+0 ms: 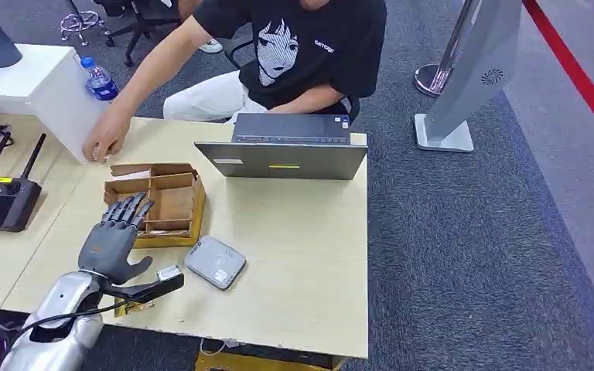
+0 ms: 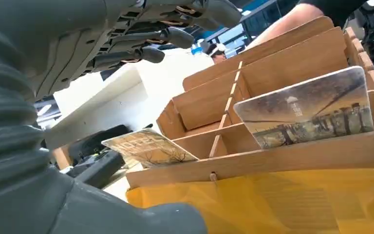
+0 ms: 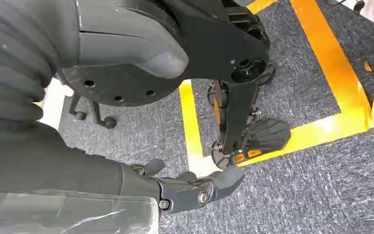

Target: Pass the card to the sensor for recognition and then transmit it.

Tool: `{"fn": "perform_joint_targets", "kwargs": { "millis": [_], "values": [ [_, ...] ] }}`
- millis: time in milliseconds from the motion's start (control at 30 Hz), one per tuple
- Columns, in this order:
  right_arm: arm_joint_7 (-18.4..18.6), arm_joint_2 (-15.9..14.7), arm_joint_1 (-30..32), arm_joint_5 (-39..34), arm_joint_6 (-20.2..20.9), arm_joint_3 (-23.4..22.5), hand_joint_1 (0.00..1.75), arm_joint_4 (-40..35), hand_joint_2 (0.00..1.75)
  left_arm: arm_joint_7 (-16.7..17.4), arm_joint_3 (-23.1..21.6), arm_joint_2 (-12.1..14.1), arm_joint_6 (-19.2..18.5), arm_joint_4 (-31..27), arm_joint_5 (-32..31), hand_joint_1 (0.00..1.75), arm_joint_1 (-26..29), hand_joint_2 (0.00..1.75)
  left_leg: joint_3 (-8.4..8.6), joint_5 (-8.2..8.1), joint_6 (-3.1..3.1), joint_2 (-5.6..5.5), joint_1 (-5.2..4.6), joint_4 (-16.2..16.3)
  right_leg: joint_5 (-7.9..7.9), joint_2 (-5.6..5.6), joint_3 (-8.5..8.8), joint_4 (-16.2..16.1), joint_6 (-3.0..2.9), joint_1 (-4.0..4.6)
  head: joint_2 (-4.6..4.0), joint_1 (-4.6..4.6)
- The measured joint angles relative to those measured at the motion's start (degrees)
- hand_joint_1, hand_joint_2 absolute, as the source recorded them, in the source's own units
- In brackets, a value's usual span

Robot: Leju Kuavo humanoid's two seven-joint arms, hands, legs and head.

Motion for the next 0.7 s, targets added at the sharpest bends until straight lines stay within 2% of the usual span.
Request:
{"fn": "perform_joint_targets", "kwargs": {
  "millis": [267,467,700],
  "values": [
    [-0.3,0.3,-0.1,2.3,0.4,-0.9,0.0,0.0,1.75,-1.4,0.0,-1.4,2.7,0.0,-1.8,0.0,-0.3,1.75,0.0,0.0,0.0,-0.01,-0.01,0.0,0.0,-0.01,0.0,0.0,0.0,0.0,0.0,-0.02],
    [-0.4,0.5,-0.3,2.8,0.5,-1.6,0.0,0.0,1.75,-1.7,-0.1,-3.1,2.7,0.3,-2.1,0.0,-0.7,1.75,0.0,0.0,0.0,0.0,0.0,0.0,0.0,0.0,-0.01,0.0,0.0,0.0,-0.02,0.0],
    [-0.4,0.5,-0.4,3.0,0.6,-1.6,0.0,0.0,1.75,-1.8,-0.3,-3.8,2.7,0.5,-2.0,0.0,-0.7,1.75,0.0,0.0,0.0,0.0,0.0,0.0,0.0,0.01,-0.02,0.0,0.0,0.0,0.0,0.0]
  ]
}}
